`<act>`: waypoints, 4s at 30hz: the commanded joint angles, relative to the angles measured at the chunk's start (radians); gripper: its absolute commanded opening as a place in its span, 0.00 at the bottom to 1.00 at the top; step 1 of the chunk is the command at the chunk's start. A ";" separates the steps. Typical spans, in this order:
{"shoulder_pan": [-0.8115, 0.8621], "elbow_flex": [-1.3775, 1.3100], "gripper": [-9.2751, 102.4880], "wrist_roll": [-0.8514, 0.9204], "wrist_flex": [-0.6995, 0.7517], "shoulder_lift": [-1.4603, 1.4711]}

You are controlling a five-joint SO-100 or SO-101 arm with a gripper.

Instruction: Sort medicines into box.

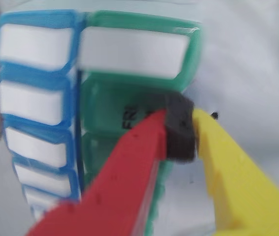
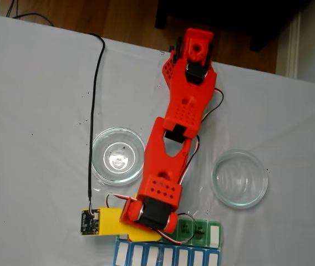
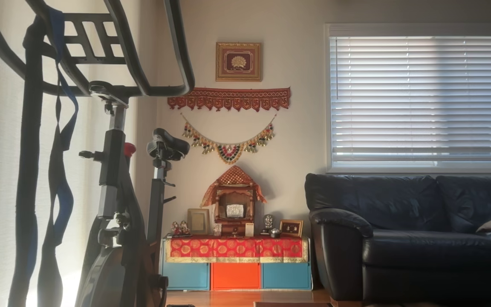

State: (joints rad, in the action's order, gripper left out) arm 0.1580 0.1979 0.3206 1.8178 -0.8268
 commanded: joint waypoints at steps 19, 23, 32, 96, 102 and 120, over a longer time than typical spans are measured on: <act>-0.031 0.394 0.09 -0.046 -0.063 -0.569; -0.092 0.742 0.09 -0.054 -0.235 -0.933; -0.189 1.437 0.09 0.040 -0.506 -1.445; -0.127 2.741 0.10 0.411 -0.354 -2.296; -0.127 2.741 0.10 0.411 -0.354 -2.296; -0.127 2.741 0.10 0.425 -0.354 -2.296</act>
State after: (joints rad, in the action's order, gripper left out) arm 0.0276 2.9391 0.7424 1.4389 -3.1232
